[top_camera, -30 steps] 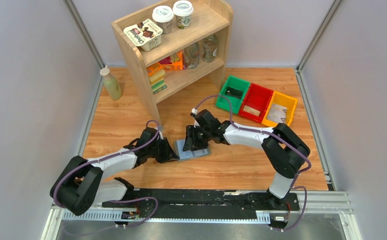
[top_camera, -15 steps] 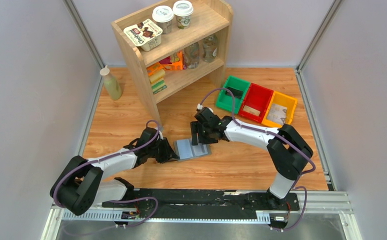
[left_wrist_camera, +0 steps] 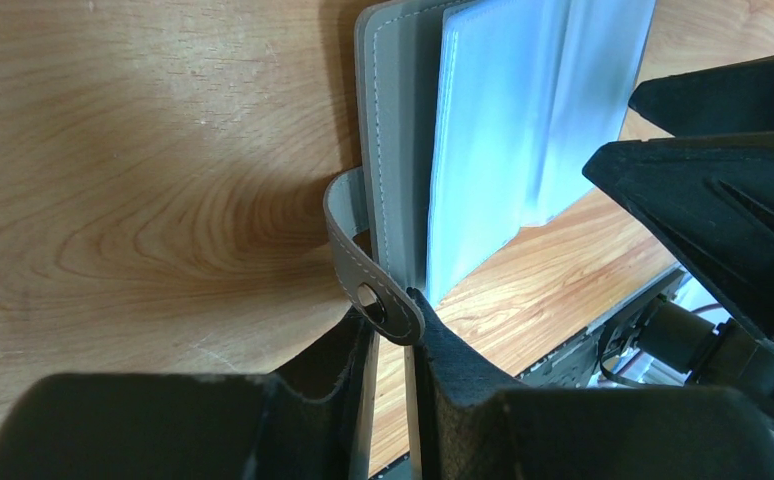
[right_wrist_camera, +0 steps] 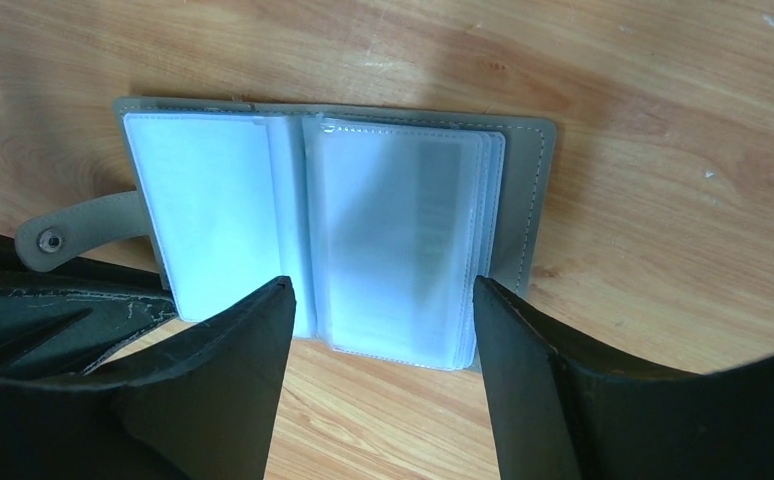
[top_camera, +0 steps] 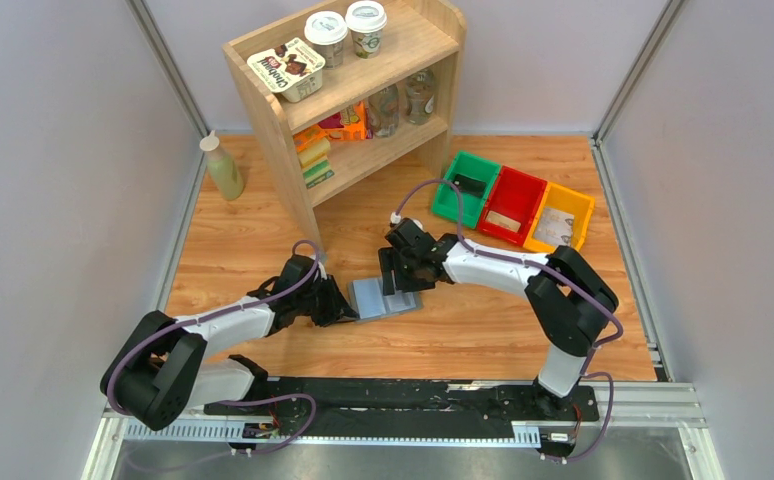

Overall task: Take the credit cards out of the card holder
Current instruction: Remove the credit card from the card holder, then place the credit card in the storage box.

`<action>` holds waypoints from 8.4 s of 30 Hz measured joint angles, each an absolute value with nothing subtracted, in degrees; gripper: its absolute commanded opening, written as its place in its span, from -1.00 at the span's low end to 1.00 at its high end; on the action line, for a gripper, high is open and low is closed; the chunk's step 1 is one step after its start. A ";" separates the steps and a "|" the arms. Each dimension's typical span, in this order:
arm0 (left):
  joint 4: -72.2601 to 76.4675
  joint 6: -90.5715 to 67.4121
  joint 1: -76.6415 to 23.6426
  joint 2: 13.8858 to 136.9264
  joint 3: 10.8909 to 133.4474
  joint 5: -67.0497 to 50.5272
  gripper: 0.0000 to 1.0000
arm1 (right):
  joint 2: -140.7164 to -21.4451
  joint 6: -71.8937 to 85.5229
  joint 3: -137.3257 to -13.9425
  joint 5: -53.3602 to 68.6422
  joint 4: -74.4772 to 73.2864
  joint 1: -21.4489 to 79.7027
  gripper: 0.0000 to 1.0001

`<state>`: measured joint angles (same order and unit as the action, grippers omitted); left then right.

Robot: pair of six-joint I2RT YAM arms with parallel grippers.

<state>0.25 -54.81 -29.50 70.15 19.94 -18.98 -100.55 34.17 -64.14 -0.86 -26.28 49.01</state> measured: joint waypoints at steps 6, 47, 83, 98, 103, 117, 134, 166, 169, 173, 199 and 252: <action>0.25 -54.81 -29.50 70.17 19.94 -18.98 -0.55 | -100.97 33.82 -64.16 0.64 -26.11 49.15 0.26; -4.05 -54.94 -29.50 56.62 18.90 -15.57 -0.20 | -107.48 37.60 -62.78 17.19 -11.07 48.90 -0.35; 10.28 -59.79 -31.07 82.50 31.46 -20.47 -0.15 | -95.59 34.74 -56.38 7.73 -16.43 40.21 -0.45; 19.92 -64.29 -31.77 89.08 27.86 -20.32 -0.15 | -100.01 34.11 -56.14 12.86 -13.78 40.18 -0.70; 22.22 -65.54 -31.81 90.08 27.64 -20.91 -0.14 | -100.05 34.11 -56.14 15.20 -12.93 40.21 -0.72; 23.09 -67.68 -32.27 87.24 26.59 -20.86 -0.43 | -100.31 34.35 -54.72 15.53 -11.70 40.21 -0.72; 23.90 -68.29 -33.52 85.82 26.50 -20.99 -0.68 | -100.31 34.68 -54.15 15.51 -10.37 40.18 -0.72; -1.17 -57.82 -34.00 62.74 22.02 -9.96 -1.00 | -98.87 34.39 -53.78 13.34 -11.90 40.03 -0.40; -5.08 -54.17 -34.00 60.23 22.31 -8.86 -1.00 | -97.19 34.17 -55.27 12.34 -15.20 39.97 -0.10; -10.26 -46.96 -34.28 56.86 25.41 -7.20 -1.00 | -93.25 34.87 -58.22 10.98 -19.35 39.92 0.41; -7.86 16.29 -65.52 62.74 46.19 23.62 -1.00 | -70.06 58.72 -62.19 15.81 -25.85 37.58 0.77; -38.17 -22.33 -18.50 42.28 49.43 6.59 1.00 | -85.43 27.00 -61.28 2.13 -27.14 -14.24 -0.99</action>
